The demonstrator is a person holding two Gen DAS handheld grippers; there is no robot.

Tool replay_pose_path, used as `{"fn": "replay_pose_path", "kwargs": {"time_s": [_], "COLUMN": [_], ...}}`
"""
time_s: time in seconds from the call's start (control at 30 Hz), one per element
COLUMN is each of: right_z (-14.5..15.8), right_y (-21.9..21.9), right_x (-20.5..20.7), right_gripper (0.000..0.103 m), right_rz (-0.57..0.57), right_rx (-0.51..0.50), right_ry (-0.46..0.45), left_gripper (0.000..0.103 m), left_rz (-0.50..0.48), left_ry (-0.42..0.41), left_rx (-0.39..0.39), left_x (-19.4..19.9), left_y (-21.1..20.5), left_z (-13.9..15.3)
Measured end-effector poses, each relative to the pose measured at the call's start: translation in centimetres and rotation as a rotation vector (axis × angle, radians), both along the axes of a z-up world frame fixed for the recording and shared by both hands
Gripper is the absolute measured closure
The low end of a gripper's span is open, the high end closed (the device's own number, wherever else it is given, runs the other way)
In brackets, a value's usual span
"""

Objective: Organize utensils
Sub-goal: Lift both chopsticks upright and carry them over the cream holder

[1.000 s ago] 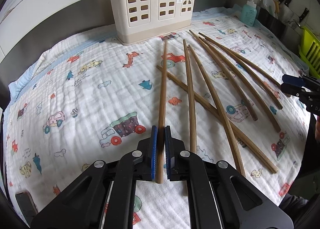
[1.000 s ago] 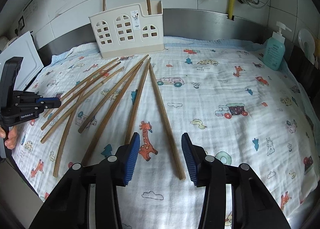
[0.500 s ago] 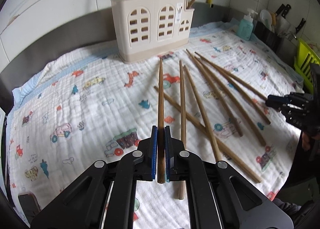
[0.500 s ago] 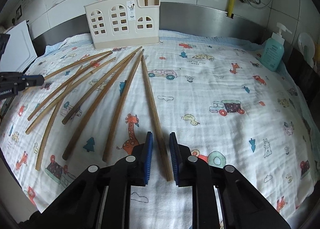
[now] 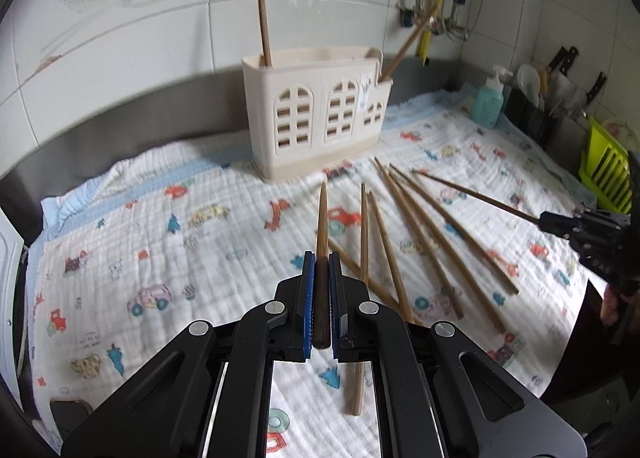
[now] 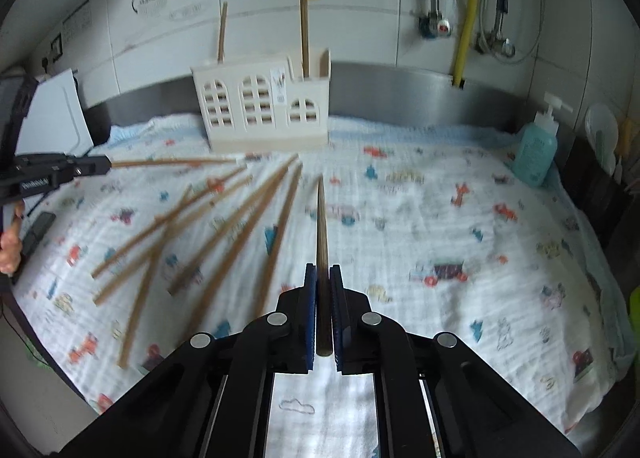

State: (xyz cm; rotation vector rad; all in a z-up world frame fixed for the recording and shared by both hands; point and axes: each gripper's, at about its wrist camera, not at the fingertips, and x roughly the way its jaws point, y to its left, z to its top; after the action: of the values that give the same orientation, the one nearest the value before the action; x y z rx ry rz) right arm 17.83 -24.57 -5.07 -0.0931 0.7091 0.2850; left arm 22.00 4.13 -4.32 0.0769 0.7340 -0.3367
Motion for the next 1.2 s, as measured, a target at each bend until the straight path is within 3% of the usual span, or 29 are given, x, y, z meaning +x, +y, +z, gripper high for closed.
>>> {"fn": "replay_pose_path", "kwargs": {"time_s": [0.3,0.77,1.2], "right_z": [6.2,17.2,23.9], "right_y": [0.8,3.0,4.7], "right_x": [1.3,8.8,14.5], "right_gripper": [0.097,0.097,0.097], "right_rz": [0.059,0.202,0.214], "right_rx": [0.037,0.067,0.095], "right_ry": [-0.116,-0.184,-0.241], "left_gripper": [0.098,0.098,0.098], "left_rz": [0.009,0.014,0.041], "left_ry": [-0.057,-0.152,-0.339], "left_rx": [-0.035,-0.069,-0.088], "left_x": [0.8,3.9,7.4], "left_y": [0.0,0.2,-0.2], "left_z": [2.6,9.6,20.0]}}
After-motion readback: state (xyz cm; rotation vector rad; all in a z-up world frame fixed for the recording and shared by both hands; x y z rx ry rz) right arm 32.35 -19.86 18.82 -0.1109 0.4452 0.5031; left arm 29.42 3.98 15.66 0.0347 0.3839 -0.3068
